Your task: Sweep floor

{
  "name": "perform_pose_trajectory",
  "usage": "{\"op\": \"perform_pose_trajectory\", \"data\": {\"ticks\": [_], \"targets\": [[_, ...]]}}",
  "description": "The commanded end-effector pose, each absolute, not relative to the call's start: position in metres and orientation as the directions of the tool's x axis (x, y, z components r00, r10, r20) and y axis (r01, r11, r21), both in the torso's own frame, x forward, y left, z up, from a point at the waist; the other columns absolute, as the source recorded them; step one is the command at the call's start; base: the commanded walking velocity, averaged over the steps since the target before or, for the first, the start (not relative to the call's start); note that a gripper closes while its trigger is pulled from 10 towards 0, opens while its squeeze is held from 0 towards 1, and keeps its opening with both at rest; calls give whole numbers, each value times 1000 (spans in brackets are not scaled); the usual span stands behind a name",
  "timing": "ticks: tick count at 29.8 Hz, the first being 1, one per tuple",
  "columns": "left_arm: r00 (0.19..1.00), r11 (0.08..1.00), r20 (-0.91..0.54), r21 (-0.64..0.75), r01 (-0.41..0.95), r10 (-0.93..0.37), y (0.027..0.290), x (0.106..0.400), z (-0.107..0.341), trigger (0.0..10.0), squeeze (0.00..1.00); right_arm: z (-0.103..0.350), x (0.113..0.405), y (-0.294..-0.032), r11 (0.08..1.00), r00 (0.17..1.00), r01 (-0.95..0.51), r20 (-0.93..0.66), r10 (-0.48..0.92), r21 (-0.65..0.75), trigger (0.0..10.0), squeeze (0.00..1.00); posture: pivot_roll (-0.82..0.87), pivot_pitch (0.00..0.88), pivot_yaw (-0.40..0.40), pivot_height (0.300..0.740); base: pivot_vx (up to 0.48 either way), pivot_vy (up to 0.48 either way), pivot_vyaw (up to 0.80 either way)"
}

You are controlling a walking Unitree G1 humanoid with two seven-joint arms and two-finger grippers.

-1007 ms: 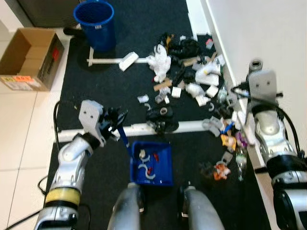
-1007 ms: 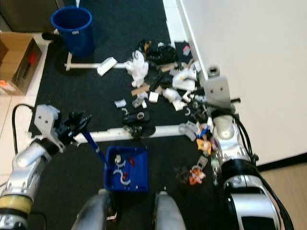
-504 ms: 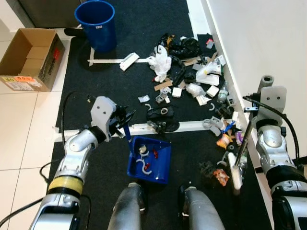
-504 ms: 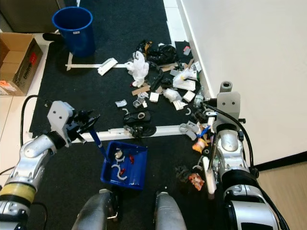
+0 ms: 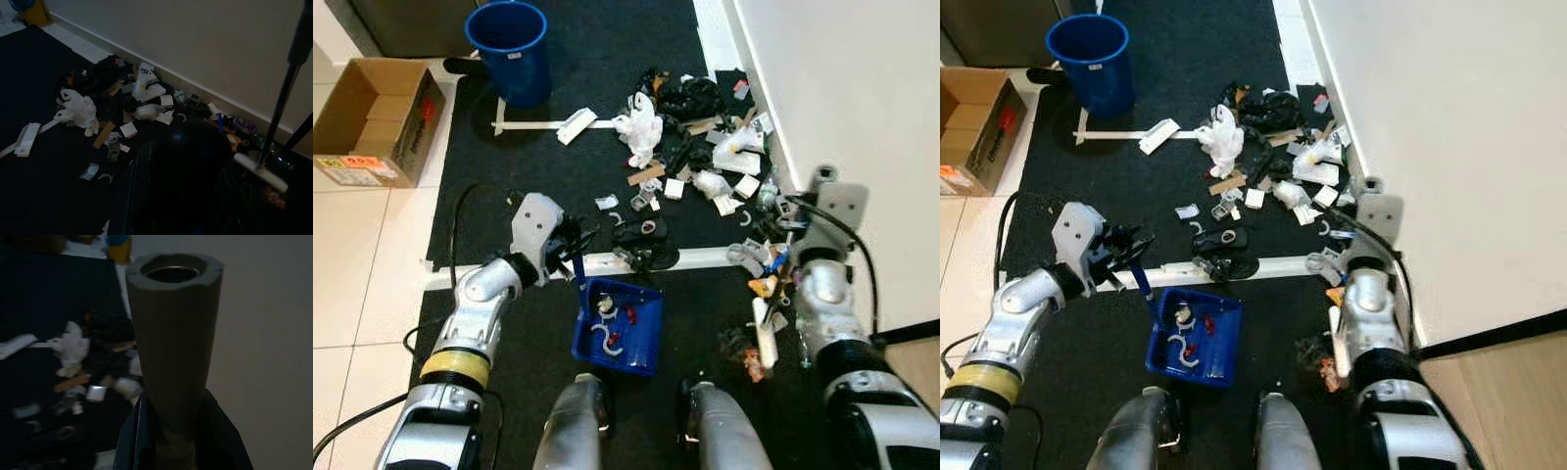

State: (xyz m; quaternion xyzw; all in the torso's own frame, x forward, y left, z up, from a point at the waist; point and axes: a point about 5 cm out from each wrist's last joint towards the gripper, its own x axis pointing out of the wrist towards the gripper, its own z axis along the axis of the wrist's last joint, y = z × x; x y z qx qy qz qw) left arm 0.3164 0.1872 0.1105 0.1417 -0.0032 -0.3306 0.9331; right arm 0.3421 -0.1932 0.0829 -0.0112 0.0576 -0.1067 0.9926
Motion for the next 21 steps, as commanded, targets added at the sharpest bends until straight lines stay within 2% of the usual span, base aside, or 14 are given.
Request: {"op": "perform_pose_trajectory", "data": {"ticks": [1, 4, 5, 6, 18, 21], "targets": [[768, 738, -122, 218, 639, -629, 182, 312, 99, 10000, 0, 81, 341, -191, 974, 967, 226, -130, -220, 29, 10000, 0, -17, 241, -47, 740, 0, 0, 0], [782, 752, -114, 219, 622, -613, 185, 312, 101, 10000, 0, 76, 339, -168, 963, 968, 211, -174, -182, 166, 10000, 0, -16, 238, -47, 740, 0, 0, 0], [782, 752, -114, 219, 622, -613, 185, 312, 101, 10000, 0, 76, 339, -168, 963, 968, 211, -174, -182, 166, 10000, 0, -16, 238, -47, 740, 0, 0, 0], [791, 762, -113, 216, 610, -601, 186, 312, 100, 10000, 0, 82, 342, -155, 943, 972, 201, -170, -160, 265, 10000, 0, -14, 235, -48, 740, 0, 0, 0], [795, 766, -118, 217, 605, -594, 187, 311, 99, 10000, 0, 104, 351, -149, 887, 976, 200, -158, -146, 417, 10000, 0, -14, 227, -54, 740, 0, 0, 0], [800, 771, -117, 218, 599, -588, 188, 311, 99, 10000, 0, 119, 353, -144, 837, 984, 171, -135, -117, 520, 10000, 0, -18, 221, -56, 740, 0, 0, 0]]}}
